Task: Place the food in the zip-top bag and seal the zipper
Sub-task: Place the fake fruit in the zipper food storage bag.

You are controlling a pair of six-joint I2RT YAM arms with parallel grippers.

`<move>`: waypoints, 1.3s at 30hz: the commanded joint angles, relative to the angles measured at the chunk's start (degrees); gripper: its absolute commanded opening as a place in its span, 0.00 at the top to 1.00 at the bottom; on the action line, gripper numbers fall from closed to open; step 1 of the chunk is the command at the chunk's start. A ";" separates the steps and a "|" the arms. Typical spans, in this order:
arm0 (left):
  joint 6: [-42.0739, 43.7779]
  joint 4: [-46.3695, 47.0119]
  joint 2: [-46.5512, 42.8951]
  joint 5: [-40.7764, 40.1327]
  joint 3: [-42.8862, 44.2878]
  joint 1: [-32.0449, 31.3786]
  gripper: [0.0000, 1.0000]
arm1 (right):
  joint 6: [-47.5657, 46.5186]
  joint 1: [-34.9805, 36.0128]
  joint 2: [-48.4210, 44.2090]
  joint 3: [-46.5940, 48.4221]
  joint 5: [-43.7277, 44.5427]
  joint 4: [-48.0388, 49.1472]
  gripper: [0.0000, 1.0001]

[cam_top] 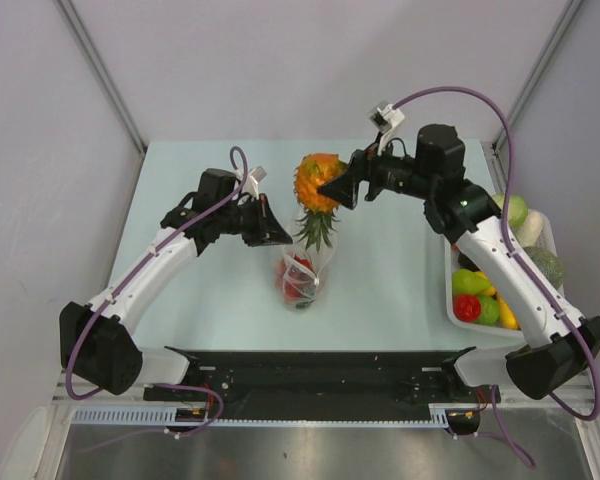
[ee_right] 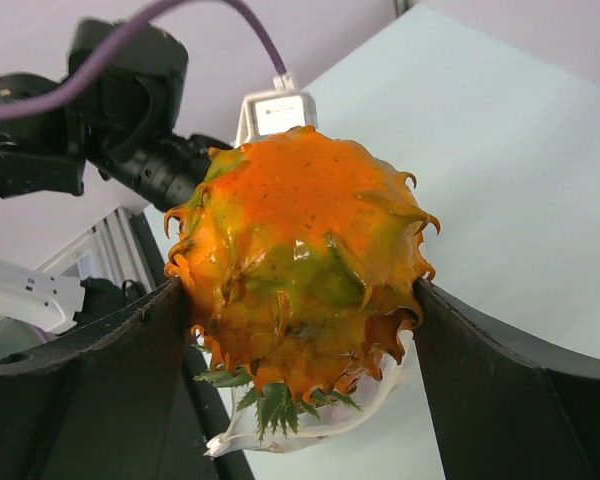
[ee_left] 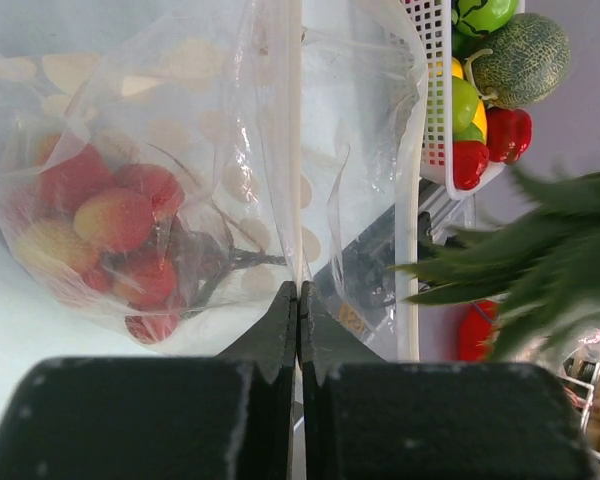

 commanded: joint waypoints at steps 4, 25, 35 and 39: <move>-2.08 2.90 -1.36 2.24 -0.30 0.35 1.00 | 1.24 2.92 0.26 -6.86 4.00 6.12 1.00; -9.71 8.44 -6.46 1.45 -5.31 0.79 1.00 | 10.21 9.07 -1.14 -16.98 21.32 12.53 1.00; -18.60 11.25 -6.90 1.10 -6.63 3.34 1.00 | -2.11 14.88 -4.92 -24.45 22.56 16.42 1.00; -19.13 11.60 -7.78 0.22 -6.54 3.69 1.00 | 1.31 15.06 -4.75 -25.59 19.41 13.96 1.00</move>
